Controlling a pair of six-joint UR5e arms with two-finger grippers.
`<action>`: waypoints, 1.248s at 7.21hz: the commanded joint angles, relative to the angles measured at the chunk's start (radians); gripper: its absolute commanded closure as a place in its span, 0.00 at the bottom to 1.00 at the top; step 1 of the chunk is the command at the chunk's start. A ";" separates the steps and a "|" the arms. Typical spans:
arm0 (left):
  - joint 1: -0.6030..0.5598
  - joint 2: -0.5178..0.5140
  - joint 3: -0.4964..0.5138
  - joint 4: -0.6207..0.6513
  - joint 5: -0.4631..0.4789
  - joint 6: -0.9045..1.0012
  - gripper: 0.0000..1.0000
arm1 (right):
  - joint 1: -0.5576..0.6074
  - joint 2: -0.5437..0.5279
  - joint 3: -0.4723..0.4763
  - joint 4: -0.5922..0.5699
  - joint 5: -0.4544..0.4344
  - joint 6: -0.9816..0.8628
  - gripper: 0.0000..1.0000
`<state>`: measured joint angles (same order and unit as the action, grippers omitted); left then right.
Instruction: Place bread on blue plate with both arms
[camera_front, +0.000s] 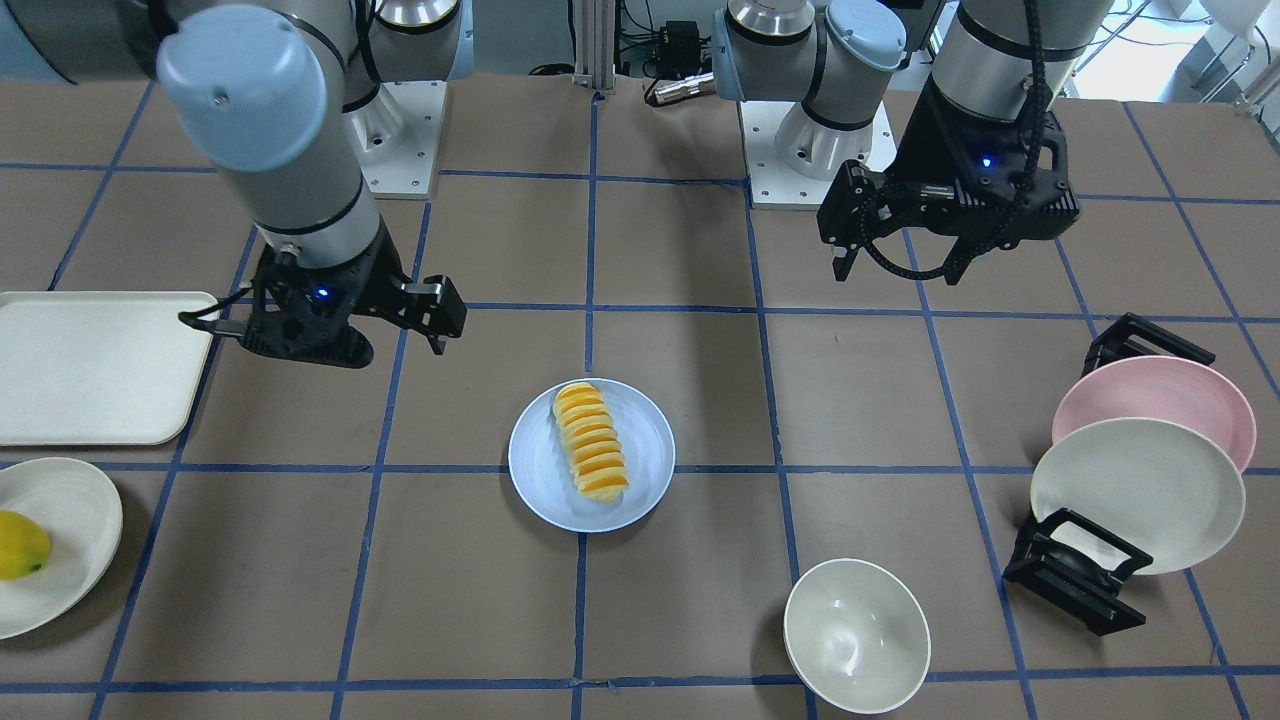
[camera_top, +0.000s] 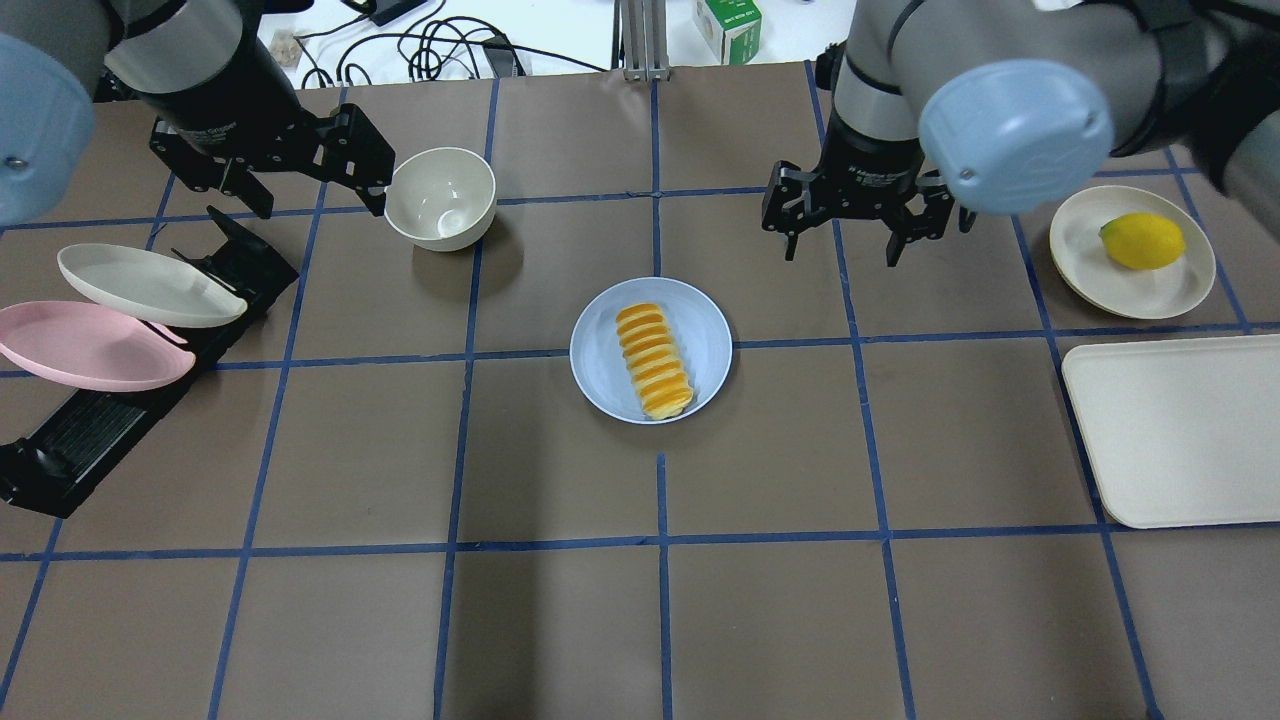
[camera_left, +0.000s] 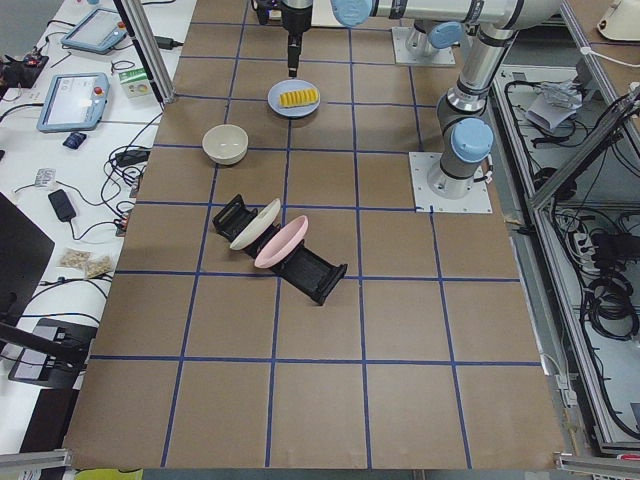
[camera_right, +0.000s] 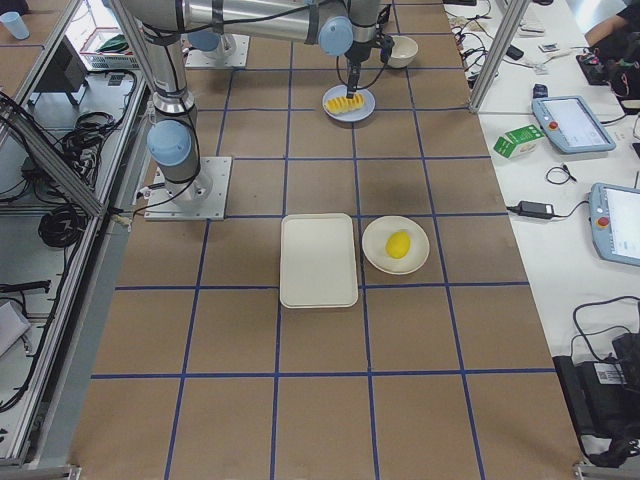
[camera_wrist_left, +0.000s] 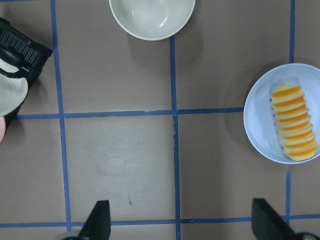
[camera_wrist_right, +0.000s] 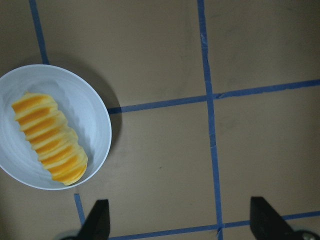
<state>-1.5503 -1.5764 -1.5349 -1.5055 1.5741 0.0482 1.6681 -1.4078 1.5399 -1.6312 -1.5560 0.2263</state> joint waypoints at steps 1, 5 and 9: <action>-0.002 -0.001 -0.001 0.007 0.000 0.001 0.00 | -0.040 -0.029 -0.148 0.198 -0.019 -0.024 0.00; -0.014 -0.001 -0.002 0.007 0.001 -0.007 0.00 | -0.093 -0.060 -0.152 0.215 -0.016 -0.094 0.00; -0.017 0.018 -0.034 0.016 0.001 -0.007 0.00 | -0.091 -0.060 -0.132 0.206 -0.016 -0.093 0.00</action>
<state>-1.5673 -1.5624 -1.5641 -1.4911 1.5754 0.0414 1.5758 -1.4680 1.4037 -1.4208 -1.5725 0.1318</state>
